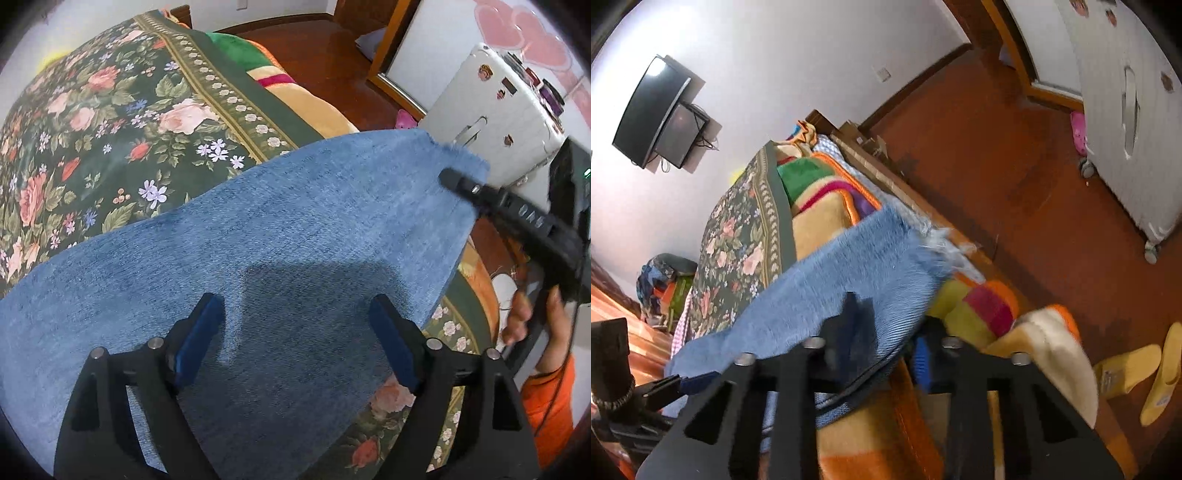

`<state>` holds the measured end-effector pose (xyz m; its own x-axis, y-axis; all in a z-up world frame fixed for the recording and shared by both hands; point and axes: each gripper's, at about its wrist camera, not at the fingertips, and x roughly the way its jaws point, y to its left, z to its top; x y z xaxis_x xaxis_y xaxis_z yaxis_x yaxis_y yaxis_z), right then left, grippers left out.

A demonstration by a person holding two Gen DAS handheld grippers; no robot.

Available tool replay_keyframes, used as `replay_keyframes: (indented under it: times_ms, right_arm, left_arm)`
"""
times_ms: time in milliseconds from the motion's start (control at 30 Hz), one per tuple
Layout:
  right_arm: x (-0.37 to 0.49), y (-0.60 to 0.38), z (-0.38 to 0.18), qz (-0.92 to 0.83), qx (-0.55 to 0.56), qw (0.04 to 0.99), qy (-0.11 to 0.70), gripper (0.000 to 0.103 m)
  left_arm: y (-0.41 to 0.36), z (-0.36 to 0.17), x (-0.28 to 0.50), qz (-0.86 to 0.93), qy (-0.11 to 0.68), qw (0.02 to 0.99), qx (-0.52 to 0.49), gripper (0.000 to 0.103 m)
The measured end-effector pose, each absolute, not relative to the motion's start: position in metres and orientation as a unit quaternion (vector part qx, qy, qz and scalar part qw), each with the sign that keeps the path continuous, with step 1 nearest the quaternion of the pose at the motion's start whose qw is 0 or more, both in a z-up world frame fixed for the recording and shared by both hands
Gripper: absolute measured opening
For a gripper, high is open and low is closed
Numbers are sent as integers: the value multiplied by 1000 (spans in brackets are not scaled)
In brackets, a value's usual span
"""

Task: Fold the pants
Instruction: 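Grasp the frayed jeans hem with the right gripper and lift it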

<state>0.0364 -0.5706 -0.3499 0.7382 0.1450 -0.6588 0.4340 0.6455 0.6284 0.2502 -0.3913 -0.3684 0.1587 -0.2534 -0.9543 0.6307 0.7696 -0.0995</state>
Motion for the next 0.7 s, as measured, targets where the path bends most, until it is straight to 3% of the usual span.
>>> replay_keyframes:
  times_ms: [200, 367, 700]
  right_arm:
    - [36, -563, -314, -80, 374, 866, 322, 10]
    - [36, -550, -277, -64, 340, 891, 294, 10]
    - [52, -495, -205, 15, 275, 929, 247, 10]
  left_arm:
    - [-391, -369, 249, -303, 574, 743, 166, 82]
    - [-371, -353, 253, -314, 588, 738, 102, 81]
    - [-292, -281, 252, -267, 492, 823, 96, 81]
